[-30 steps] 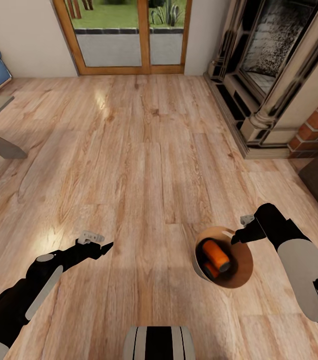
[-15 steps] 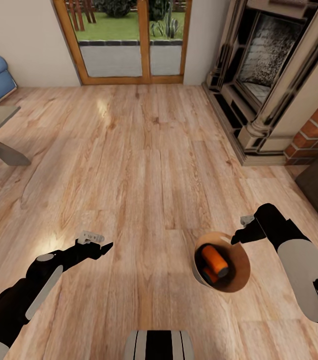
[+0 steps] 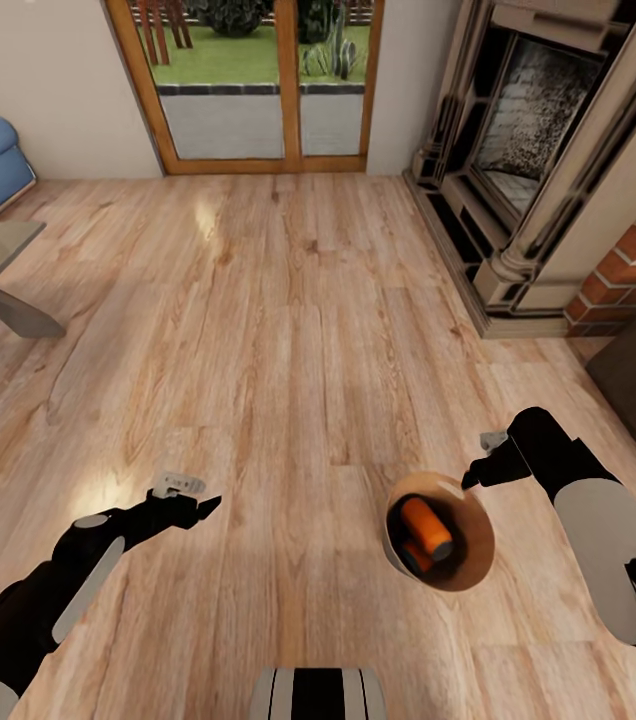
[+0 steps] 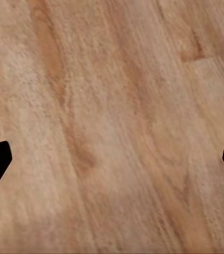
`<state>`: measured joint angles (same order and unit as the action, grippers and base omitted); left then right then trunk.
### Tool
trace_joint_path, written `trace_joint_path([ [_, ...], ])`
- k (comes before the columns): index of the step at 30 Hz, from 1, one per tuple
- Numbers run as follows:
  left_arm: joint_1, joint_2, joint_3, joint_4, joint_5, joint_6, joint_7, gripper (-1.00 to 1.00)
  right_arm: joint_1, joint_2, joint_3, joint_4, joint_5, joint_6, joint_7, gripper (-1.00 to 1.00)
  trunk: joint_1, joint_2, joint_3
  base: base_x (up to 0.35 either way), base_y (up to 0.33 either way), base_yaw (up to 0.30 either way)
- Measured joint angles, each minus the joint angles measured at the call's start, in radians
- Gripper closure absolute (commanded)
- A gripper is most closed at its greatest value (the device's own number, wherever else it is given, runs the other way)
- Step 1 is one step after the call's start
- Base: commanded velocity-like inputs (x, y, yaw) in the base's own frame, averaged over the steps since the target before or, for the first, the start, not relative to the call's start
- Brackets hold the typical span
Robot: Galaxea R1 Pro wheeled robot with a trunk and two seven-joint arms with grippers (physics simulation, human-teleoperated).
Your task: Put the three can of soda from the living room inside the tash can in the kitchen.
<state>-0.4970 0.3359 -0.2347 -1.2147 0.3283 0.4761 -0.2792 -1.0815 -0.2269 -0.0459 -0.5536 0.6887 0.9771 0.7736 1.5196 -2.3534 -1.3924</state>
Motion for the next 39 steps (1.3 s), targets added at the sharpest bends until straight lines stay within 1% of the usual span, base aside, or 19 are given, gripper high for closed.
trace_joint_path([
  [14, -0.001, 0.000, 0.000, 0.007, 0.000, 0.011, 0.005, -1.00, 0.000, 0.000, 0.000, -0.002, 0.000, -0.001, 0.003, -1.00, -0.054, 0.098, 0.044, 0.000, 0.000, 0.000],
  [21, -0.001, -0.002, -0.001, 0.052, 0.002, 0.018, 0.011, -1.00, 0.001, -0.003, -0.001, -0.005, 0.000, -0.003, 0.004, -1.00, -0.080, 0.147, 0.066, 0.000, 0.000, 0.000],
  [25, -0.002, -0.003, -0.001, 0.061, 0.003, 0.020, 0.012, -1.00, 0.013, -0.003, -0.002, -0.008, 0.000, -0.035, 0.002, -1.00, -0.096, 0.175, 0.078, 0.000, 0.000, 0.000],
  [27, -0.002, -0.004, -0.001, 0.065, 0.003, 0.021, 0.012, -1.00, 0.030, -0.003, -0.014, -0.010, 0.000, -0.068, 0.001, -1.00, -0.103, 0.189, 0.085, 0.000, 0.000, 0.000],
  [32, -0.002, -0.004, -0.001, 0.068, 0.003, 0.025, 0.012, -1.00, 0.041, -0.004, -0.040, -0.011, 0.000, -0.085, -0.001, -1.00, -0.123, 0.224, 0.100, 0.000, 0.000, 0.000],
  [34, -0.002, -0.005, -0.001, 0.069, 0.003, 0.027, 0.012, -1.00, 0.062, -0.003, -0.051, -0.014, 0.000, -0.092, -0.006, -1.00, -0.130, 0.238, 0.106, 0.000, 0.000, 0.000],
  [39, -0.002, -0.006, -0.002, 0.070, 0.003, 0.028, 0.012, -1.00, 0.086, -0.003, -0.055, -0.027, 0.000, -0.095, -0.009, -1.00, -0.149, 0.273, 0.122, 0.000, 0.000, 0.000],
])
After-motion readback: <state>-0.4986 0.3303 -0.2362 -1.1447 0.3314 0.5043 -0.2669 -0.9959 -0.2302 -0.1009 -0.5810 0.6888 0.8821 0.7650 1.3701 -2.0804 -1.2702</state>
